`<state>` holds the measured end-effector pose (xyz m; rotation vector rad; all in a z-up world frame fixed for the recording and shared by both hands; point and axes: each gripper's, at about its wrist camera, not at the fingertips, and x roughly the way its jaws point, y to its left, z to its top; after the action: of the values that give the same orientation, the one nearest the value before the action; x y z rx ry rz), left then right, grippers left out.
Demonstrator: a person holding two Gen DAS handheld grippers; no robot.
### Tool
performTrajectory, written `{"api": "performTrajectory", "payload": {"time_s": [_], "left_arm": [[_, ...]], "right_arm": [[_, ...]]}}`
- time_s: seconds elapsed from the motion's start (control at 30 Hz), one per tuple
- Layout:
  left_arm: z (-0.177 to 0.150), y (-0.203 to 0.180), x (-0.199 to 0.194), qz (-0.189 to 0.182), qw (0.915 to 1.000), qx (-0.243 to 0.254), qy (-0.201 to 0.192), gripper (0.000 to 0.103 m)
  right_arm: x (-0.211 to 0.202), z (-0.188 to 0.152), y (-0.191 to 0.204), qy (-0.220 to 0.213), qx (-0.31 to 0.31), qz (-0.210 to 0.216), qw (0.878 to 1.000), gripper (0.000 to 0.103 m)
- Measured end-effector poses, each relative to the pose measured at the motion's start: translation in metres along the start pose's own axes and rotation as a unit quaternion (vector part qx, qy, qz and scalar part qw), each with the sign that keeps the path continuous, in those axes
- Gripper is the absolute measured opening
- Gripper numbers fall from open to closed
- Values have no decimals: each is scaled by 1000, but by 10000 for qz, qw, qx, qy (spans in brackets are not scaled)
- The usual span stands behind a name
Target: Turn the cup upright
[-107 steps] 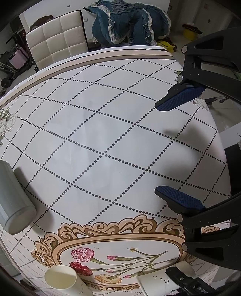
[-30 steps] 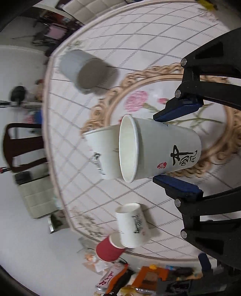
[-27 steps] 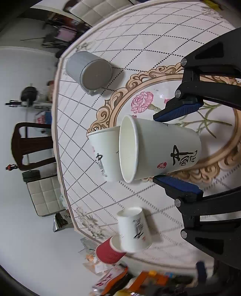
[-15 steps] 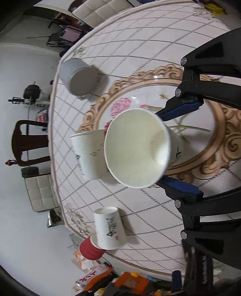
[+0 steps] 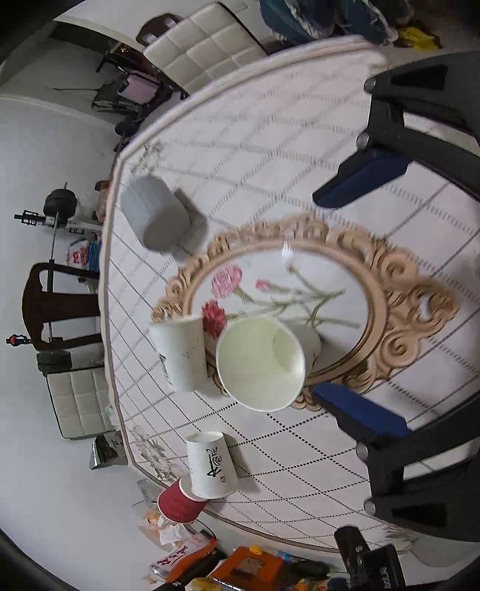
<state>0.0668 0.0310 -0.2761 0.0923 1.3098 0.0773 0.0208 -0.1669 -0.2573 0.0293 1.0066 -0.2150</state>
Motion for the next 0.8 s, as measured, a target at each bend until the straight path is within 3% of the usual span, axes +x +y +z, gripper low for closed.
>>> {"api": "performTrajectory", "payload": {"time_s": [0.5,0.8], "left_arm": [[-47,3,-173,-234,9907,-274,-1310,103],[-69,13,-238,-381,9828,-144,-1804,103]], "right_arm": [[-187,14,-48,-390,-277,5,9989,103],[-280,18,-49,-689,-301,37,9972,103]]}}
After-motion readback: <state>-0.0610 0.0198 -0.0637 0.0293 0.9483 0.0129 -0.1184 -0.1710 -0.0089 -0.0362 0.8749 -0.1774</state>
